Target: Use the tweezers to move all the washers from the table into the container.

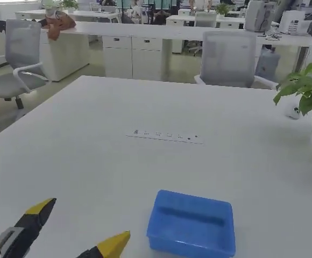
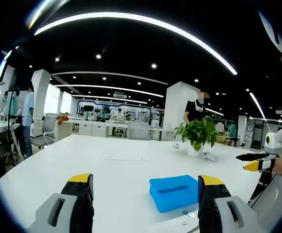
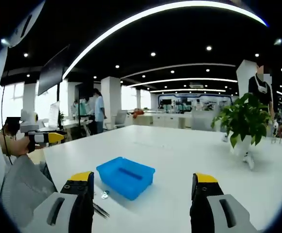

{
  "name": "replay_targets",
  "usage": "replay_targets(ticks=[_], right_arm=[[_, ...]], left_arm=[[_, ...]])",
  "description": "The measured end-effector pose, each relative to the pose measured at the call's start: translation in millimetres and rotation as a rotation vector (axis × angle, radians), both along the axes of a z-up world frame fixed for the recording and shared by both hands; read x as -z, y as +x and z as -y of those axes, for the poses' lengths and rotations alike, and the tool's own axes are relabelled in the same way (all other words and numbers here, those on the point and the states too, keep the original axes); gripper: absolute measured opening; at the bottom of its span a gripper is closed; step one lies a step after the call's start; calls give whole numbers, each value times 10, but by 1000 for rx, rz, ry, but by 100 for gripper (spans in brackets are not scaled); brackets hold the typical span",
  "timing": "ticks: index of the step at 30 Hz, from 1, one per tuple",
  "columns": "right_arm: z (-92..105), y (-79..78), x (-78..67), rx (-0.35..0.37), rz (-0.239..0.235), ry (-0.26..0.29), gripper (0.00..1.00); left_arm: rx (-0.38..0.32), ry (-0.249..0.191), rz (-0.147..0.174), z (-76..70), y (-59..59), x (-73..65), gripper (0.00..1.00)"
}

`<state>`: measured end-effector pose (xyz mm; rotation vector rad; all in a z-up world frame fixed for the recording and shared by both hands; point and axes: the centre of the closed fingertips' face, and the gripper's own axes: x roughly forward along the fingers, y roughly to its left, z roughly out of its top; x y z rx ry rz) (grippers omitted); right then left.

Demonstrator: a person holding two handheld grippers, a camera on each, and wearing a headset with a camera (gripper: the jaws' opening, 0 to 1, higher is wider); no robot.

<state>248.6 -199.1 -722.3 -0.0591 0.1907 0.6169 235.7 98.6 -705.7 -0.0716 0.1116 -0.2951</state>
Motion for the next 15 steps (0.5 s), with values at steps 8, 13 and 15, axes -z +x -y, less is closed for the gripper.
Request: replay_targets(ticks=[8,13,15], right_arm=[[-8,-5,-32,-1,6,15,81],[-2,-5,-27,2,4,11,81],[0,-5,-27,2,5,11,82]], left_arm=[[1,19,-16,-10,0,42,92],[5,23,-21,-7,0,60,93],[7,26,-24,-3,0,66,93]])
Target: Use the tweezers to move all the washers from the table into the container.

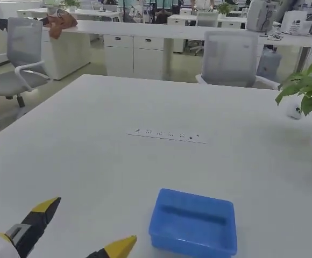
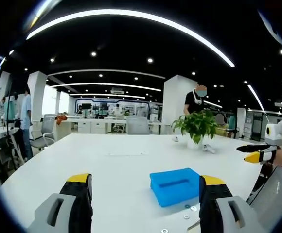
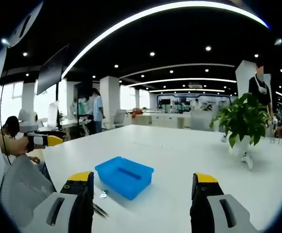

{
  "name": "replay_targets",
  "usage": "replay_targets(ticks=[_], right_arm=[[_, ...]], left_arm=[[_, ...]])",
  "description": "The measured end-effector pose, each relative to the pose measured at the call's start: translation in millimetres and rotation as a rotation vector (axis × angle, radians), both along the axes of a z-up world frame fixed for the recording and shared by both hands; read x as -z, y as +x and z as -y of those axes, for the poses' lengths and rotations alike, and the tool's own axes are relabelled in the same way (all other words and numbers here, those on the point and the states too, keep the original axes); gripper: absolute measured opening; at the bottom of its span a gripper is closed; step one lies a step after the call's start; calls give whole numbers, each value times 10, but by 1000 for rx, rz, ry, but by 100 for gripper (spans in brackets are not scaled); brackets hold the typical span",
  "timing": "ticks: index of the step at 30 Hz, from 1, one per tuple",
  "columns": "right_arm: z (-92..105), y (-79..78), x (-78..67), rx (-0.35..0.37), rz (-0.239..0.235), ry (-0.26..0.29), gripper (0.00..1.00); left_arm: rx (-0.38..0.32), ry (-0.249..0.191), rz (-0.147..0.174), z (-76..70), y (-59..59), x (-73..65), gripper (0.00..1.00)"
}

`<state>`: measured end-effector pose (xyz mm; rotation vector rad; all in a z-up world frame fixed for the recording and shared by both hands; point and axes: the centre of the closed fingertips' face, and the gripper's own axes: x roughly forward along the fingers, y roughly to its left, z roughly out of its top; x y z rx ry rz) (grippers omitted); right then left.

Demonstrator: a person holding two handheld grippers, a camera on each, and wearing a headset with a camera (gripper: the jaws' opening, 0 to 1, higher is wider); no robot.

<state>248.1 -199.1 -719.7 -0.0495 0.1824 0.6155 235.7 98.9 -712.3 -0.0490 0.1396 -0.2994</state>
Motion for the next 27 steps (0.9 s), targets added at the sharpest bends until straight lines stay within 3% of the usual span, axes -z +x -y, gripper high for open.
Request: replay_targets(ticks=[13,16,19,21,25,27], right_arm=[[29,8,15,12,-11,0,83],[50,20,43,16,-15,-36,86],[45,22,46,8,-21,-62,89],[40,-9,118,-7,-75,-88,88],[9,-29,136,-32,-90,-140,85],[-21,-18,99,-38,-90,-130,85]], left_arm=[[-3,-27,7,-1,-5,-22,94],[5,-22,3,14,-5,-14,94],[20,-25,-9,52,-14,3,94],[44,-38,-24,93,-14,13,94],[78,-37,-56,160,-23,50,96],[96,-33,-75,200,-27,79,96]])
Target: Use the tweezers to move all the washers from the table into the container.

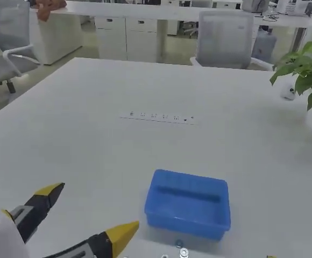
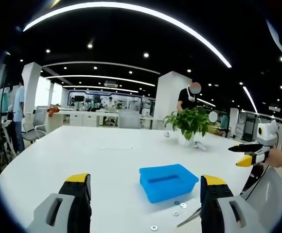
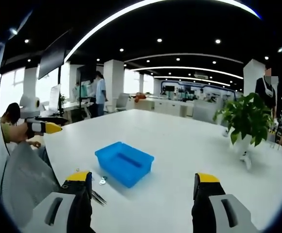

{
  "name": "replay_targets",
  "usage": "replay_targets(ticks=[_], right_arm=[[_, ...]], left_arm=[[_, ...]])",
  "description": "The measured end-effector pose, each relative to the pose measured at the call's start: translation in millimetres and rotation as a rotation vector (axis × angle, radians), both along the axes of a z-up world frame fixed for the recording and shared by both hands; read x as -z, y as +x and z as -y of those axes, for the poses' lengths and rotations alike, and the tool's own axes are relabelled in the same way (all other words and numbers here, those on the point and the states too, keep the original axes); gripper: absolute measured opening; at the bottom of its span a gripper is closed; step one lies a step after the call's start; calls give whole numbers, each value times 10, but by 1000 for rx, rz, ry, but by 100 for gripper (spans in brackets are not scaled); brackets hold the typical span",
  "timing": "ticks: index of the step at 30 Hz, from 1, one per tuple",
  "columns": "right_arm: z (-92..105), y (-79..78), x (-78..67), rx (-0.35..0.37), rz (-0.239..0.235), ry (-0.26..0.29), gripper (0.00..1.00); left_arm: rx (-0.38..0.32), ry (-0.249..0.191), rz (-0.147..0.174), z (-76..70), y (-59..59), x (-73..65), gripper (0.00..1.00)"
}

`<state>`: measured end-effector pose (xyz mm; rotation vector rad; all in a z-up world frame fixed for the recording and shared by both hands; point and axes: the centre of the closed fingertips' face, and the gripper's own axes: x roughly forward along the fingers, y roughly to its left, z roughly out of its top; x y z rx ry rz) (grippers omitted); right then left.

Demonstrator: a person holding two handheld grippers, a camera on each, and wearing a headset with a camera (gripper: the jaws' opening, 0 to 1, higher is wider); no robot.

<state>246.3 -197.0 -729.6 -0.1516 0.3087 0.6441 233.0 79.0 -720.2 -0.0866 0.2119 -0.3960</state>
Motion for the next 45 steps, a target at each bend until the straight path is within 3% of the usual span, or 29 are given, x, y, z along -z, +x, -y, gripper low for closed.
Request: replay_targets(ticks=[5,8,10,11,13,16,21,26,27,28,29,33,35,38,39,41,45], right_arm=[[-93,40,-58,-24,10,-21,77],[-168,57,-38,-44,-6,-11,76],[-224,58,6,-59,-25,-4,73],[-245,54,26,-66,-30,-7,72],[-290,51,88,-78,-47,-20,69],[-358,24,194,-107,-77,-69,62],[-479,-23,365,-178,-107,-157,50],[-627,-66,461,-231,-144,-169,39],[-643,-78,490,-240,-157,-175,35],[-685,-95,513,-252,-173,-161,33],[-721,-120,534,-264,-192,-146,33],[-766,-163,647,-279,-220,-181,32],[-772,-186,710,-289,-227,-214,31],[-803,-223,774,-309,-243,-231,30],[-808,-229,795,-314,-249,-235,30],[-817,-245,845,-322,-266,-248,29],[-792,-272,981,-321,-313,-295,27]], left_arm=[[52,19,-33,93,-16,52,94],[94,19,-62,157,-27,91,90],[138,43,-82,208,-33,141,85],[181,40,-110,266,-53,180,81],[219,53,-133,315,-56,224,73],[301,100,-182,421,-66,344,66],[407,136,-269,583,-92,563,55],[501,168,-366,702,-145,806,45],[519,182,-402,717,-164,889,44],[530,199,-409,726,-165,932,43],[554,220,-439,742,-197,1003,41],[608,257,-467,819,-241,1126,31],[643,303,-478,844,-273,1193,27],[705,434,-490,849,-319,1332,23],[714,457,-484,858,-315,1353,22],[743,511,-510,860,-345,1431,18],[787,622,-501,879,-334,1508,16]])
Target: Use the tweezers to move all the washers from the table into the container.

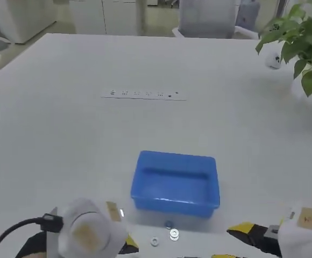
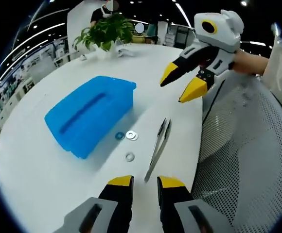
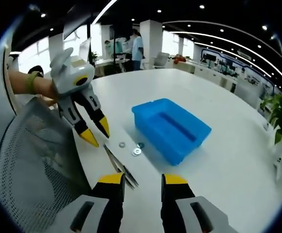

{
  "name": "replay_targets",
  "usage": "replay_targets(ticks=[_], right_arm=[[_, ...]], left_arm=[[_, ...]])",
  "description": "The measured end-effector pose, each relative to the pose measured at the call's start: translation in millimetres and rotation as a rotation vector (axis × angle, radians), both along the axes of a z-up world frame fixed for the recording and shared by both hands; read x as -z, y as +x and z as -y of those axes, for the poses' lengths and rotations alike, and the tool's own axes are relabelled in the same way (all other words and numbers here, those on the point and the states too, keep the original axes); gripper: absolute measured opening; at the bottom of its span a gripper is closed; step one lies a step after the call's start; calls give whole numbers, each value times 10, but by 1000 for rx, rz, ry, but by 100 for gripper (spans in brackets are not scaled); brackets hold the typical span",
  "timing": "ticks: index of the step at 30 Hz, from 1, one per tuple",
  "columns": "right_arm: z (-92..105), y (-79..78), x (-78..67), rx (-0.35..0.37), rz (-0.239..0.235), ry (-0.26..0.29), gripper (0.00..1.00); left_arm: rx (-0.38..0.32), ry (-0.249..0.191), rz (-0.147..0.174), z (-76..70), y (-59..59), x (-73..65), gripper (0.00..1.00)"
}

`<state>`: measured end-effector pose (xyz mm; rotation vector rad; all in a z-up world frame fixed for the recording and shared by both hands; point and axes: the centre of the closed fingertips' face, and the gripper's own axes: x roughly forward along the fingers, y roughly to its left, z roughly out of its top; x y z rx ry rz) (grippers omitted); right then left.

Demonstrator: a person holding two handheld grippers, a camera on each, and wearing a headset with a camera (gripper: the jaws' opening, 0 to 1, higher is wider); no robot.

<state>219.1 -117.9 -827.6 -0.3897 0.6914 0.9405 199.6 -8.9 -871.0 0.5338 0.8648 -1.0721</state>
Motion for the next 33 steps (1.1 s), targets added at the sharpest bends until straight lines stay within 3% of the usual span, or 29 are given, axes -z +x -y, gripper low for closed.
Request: replay_targets(ticks=[6,10,11,12,16,22,24,26,30,33], right_arm=[[-27,-53,107,-35,-38,-33,25],[-70,-91,186,-109,-33,-83,22],[-77,-95,201,-129,-26,-98,20],[-83,-96,221,-150,-20,-113,18],[-157,-116,288,-202,-33,-121,18],[-248,-148,335,-304,-27,-143,19],[-277,-163,341,-331,-32,-139,19],[-294,-164,342,-347,-30,-141,18],[-358,-183,342,-391,-27,-135,17],[-422,-221,357,-434,-23,-139,16]], left_arm=[[91,75,46,42,16,47,11],[168,134,76,37,-5,88,7],[171,112,89,88,9,75,7],[188,118,103,99,22,66,7],[226,131,110,99,-6,76,0],[273,140,116,90,-22,71,0],[294,140,133,89,-40,26,0],[315,137,179,98,-40,-73,0],[311,113,210,94,-81,-259,0],[306,104,216,75,-108,-358,0]])
